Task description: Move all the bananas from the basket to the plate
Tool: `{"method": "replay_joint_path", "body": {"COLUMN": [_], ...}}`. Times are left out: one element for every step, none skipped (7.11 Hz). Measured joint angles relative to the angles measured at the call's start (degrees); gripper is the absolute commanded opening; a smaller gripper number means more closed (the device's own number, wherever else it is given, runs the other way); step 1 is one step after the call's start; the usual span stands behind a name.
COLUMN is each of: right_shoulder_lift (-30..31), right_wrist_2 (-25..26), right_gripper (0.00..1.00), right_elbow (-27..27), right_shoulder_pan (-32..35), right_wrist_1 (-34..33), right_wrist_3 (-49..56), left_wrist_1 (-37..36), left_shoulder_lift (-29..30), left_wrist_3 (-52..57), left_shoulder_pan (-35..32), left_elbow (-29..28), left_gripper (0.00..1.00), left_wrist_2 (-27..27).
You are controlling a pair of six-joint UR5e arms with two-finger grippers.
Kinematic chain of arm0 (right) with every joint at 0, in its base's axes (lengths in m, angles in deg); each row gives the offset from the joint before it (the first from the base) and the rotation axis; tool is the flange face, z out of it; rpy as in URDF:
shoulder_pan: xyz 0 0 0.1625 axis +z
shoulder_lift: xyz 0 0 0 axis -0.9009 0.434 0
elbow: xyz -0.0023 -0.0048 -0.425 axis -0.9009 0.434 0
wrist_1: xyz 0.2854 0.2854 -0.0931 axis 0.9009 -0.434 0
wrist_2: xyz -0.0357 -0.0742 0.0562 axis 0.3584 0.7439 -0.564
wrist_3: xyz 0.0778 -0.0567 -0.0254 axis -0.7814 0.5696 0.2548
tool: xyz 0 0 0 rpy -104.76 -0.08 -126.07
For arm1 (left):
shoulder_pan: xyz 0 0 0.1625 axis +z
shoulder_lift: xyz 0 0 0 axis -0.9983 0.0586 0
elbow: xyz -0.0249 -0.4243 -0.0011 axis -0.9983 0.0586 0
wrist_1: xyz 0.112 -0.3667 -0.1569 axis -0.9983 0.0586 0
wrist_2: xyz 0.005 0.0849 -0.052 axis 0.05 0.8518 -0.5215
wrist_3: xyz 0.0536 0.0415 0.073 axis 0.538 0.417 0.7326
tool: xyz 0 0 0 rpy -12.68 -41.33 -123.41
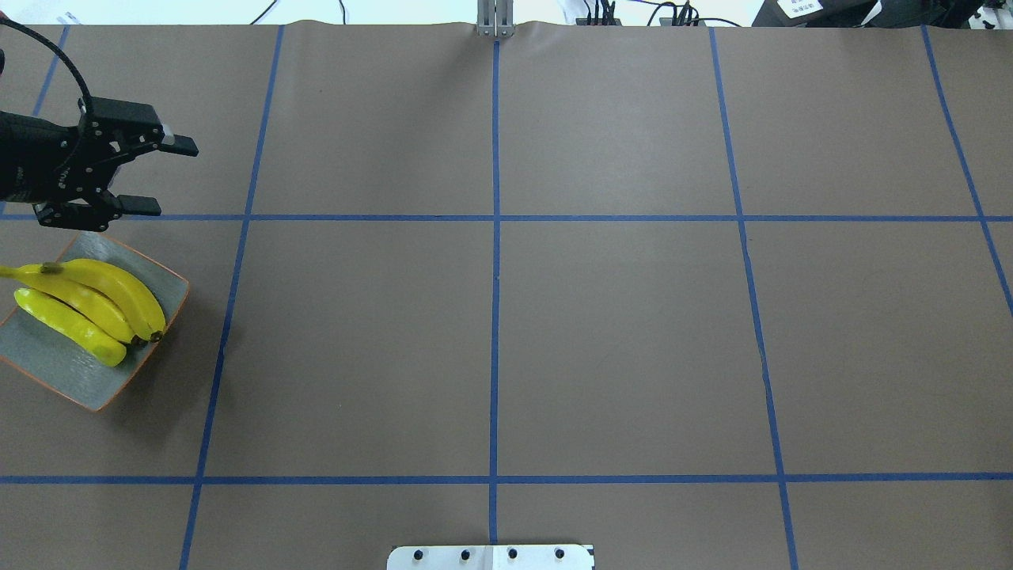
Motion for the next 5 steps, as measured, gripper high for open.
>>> {"method": "replay_joint_path", "body": {"right_shoulder_lift": [0.49, 0.74, 0.88, 0.96, 0.97], "right_wrist_2": [0.4, 0.48, 0.42, 0.37, 0.39], "right_gripper": [0.31, 0.0, 0.0, 0.0, 0.0], "right_elbow": [0.0, 0.03, 0.06, 0.06, -0.17], "right_shoulder_pan": [-0.06, -0.08, -0.1, -0.1, -0.09], "right_wrist_1": [0.41, 0.55, 0.62, 0.73, 0.86], "right_wrist_3": [1.05, 1.48, 1.61, 1.64, 1.67], "left_wrist_1": [0.0, 0.0, 0.0, 0.0, 0.0], "left_shoulder_lift": [0.01, -0.04, -0.12, -0.24, -0.42], "left_wrist_3": [0.0, 0.0, 0.0, 0.0, 0.0], "left_shoulder_pan": [0.0, 0.0, 0.0, 0.0, 0.0], "left_elbow": [0.05, 0.08, 0.08, 0.09, 0.08], "left_gripper": [1.0, 1.0, 1.0, 1.0, 1.0], "left_wrist_2": [0.12, 0.16, 0.2, 0.24, 0.26]}}
